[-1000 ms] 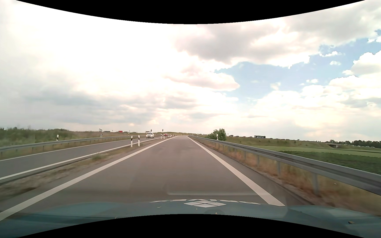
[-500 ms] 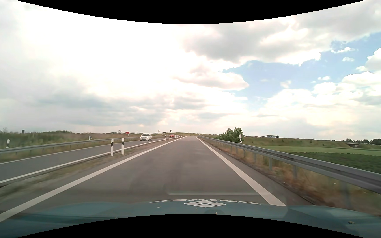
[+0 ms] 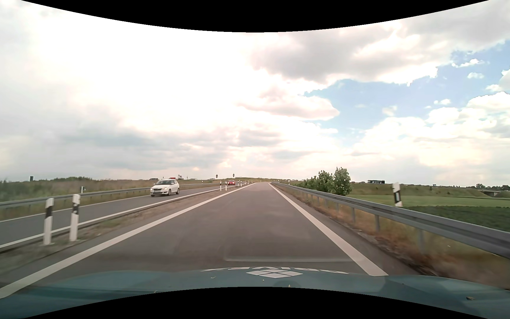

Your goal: Follow the waypoints while adhering to traffic rules and regulations

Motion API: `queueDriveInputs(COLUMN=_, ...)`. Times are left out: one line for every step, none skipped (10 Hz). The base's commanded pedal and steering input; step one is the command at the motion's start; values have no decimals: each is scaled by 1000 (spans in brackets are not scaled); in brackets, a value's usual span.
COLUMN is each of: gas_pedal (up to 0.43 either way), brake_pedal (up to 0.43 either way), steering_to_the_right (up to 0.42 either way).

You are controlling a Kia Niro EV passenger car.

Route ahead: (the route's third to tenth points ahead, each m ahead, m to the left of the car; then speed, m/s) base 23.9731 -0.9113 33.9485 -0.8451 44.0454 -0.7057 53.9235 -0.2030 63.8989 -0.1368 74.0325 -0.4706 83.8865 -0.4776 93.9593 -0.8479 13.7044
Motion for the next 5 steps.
queueDriveInputs(gas_pedal=260, brake_pedal=0, steering_to_the_right=-9)
queueDriveInputs(gas_pedal=280, brake_pedal=0, steering_to_the_right=-9)
queueDriveInputs(gas_pedal=311, brake_pedal=0, steering_to_the_right=-8)
queueDriveInputs(gas_pedal=311, brake_pedal=0, steering_to_the_right=-7)
queueDriveInputs(gas_pedal=311, brake_pedal=0, steering_to_the_right=-6)
